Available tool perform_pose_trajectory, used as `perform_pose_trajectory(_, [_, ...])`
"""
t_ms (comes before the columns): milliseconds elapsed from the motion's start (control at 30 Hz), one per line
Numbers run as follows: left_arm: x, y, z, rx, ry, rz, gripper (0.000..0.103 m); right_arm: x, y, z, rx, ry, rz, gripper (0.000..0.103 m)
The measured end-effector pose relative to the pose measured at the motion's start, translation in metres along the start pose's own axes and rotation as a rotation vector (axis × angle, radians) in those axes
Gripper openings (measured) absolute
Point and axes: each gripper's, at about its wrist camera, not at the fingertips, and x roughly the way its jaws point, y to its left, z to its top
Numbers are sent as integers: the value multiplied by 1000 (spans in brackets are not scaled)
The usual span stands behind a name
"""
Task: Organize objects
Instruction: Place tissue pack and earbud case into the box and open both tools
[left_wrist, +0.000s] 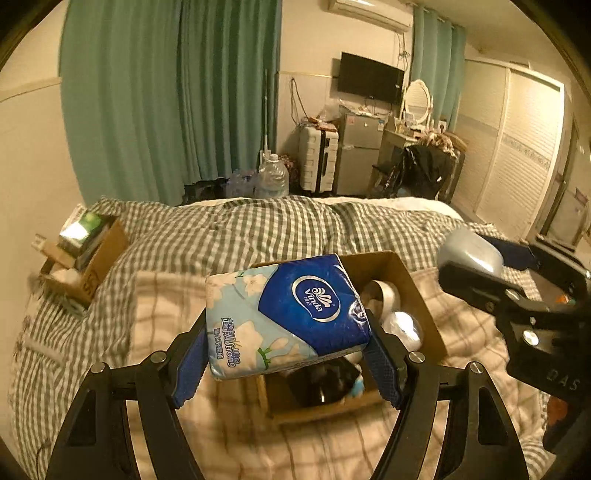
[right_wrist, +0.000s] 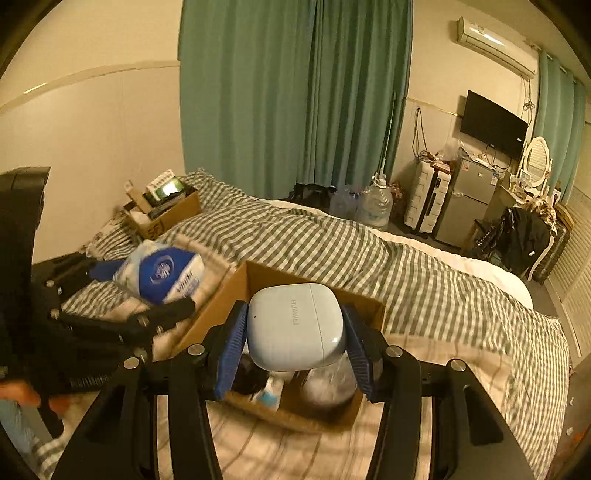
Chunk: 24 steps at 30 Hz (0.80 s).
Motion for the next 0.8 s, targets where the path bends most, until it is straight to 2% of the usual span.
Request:
perform_pose_trajectory(167, [53,-13,-7,57,56,2,77,62,-20,10,41,53,14,50])
perform_pose_trajectory(267, [79,-15,-14,46,85,-44,77,98,-32,4,63,93,28,50])
perform_pose_trajectory(367, [101,-21,-21,72,106,-45,77,126,-37,-7,70,120,36,50])
perform_pose_trajectory(533, [119,-20,-26,74,117,-57,77,154,-46,-21,106,123,62,51])
perform_pose_trajectory(633, [122,-18,-28,67,110,-58,81,160,-49,-26,119,124,77,51])
perform_pose_trajectory(667, [123,-18,-28,69,114,-65,83,159,-49,-27,120,118,72,54])
perform_pose_trajectory(700, [122,-19,-28,69,118,-70,85,156,-50,-27,122,108,71,64])
perform_pose_trajectory(733, [122,-20,-28,70,119,-71,91,152,-52,-25,128,95,64,71])
perform_pose_trajectory(767, [119,-21,-28,73,118,-62,100,145,-55,-22,138,83,56,75])
perform_pose_trajectory(800, [117,-23,-26,73,115,-47,101,140,-57,-20,146,75,54,75])
